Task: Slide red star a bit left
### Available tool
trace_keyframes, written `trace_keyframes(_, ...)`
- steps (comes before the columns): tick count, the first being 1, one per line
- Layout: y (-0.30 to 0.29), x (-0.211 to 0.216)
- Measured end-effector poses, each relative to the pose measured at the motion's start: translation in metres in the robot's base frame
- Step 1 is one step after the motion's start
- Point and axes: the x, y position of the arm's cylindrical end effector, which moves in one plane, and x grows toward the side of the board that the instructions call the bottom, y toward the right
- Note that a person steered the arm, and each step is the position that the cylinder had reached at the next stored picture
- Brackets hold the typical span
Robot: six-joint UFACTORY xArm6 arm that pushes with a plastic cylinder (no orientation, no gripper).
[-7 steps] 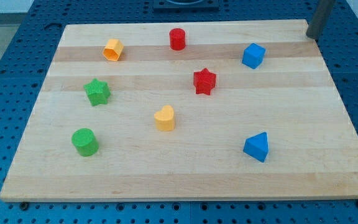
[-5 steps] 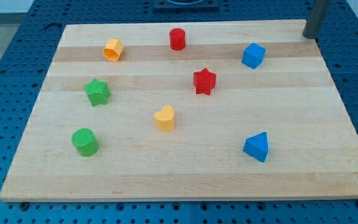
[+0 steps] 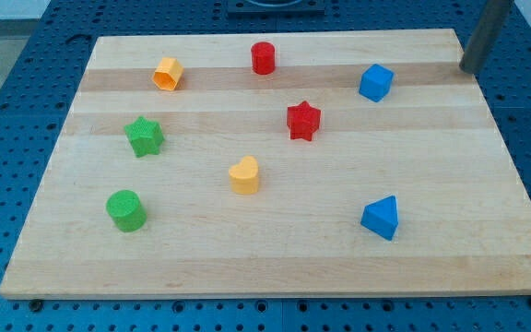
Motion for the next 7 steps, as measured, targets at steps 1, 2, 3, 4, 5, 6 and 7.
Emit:
trace_keyframes(1, -0.025, 0.019)
trace_keyframes(2, -0.06, 0.032)
trace_keyframes(3, -0.074, 0.039)
trace_keyframes(4, -0.075, 0.062)
trace_keyframes(5, -0.124, 0.099)
trace_keyframes(6, -0.207, 0.115)
trace_keyframes(7, -0.241, 0.114)
